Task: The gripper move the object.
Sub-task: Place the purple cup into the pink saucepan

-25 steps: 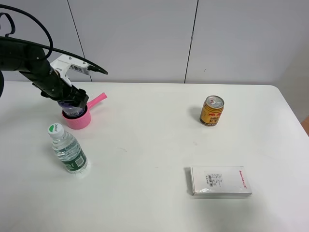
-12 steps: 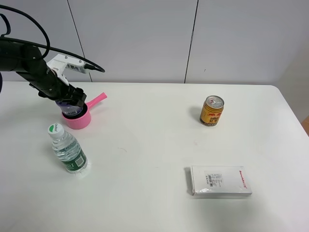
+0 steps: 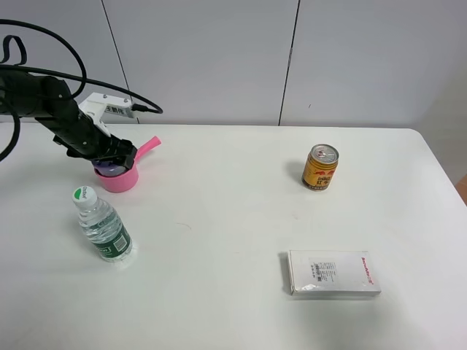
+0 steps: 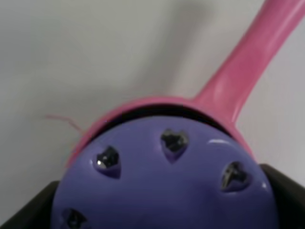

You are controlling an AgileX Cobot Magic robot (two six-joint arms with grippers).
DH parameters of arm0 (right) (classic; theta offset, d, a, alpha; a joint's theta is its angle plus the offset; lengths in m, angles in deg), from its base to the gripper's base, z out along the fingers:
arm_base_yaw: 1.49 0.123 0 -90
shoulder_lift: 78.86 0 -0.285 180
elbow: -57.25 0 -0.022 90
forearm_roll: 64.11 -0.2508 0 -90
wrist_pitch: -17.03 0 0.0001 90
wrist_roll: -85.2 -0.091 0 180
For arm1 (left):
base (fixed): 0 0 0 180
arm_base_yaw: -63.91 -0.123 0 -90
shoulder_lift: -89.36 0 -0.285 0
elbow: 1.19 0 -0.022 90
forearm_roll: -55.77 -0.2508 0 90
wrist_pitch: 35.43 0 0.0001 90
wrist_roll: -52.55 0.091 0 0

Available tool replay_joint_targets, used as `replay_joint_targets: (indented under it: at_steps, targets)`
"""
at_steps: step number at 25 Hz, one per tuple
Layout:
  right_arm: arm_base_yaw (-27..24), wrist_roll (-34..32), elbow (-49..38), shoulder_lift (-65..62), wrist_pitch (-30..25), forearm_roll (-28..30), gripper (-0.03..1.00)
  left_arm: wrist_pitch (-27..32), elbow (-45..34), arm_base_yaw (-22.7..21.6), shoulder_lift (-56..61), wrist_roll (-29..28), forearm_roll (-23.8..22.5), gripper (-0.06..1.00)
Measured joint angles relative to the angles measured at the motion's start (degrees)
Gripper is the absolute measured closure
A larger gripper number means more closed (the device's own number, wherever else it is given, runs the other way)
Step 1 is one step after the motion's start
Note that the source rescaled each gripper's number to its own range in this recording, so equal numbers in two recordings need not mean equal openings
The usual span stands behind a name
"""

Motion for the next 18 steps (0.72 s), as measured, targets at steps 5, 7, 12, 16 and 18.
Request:
replay_joint_targets:
  at_steps: [5, 7, 12, 16, 18]
  targets:
    - [0.0, 0.0, 0.0, 0.0, 0.0, 0.0, -0.03, 0.16, -0.02, 0.0, 0.0, 0.0, 0.13, 0.92]
    - [0.0, 0.0, 0.0, 0.0, 0.0, 0.0, -0.03, 0.1, -0.02, 0.0, 0.0, 0.0, 0.13, 0.92]
    - [0.0, 0.0, 0.0, 0.0, 0.0, 0.0, -0.03, -0.21, -0.02, 0.0, 0.0, 1.23, 0.13, 0.91]
    - [0.0, 0.0, 0.0, 0.0, 0.0, 0.0, -0.03, -2.44, -0.02, 0.0, 0.0, 2.82, 0.82, 0.12]
    - [0.0, 0.0, 0.0, 0.0, 0.0, 0.0, -0.03, -2.5, -0.02, 0.0, 0.0, 2.39, 1.01, 0.01]
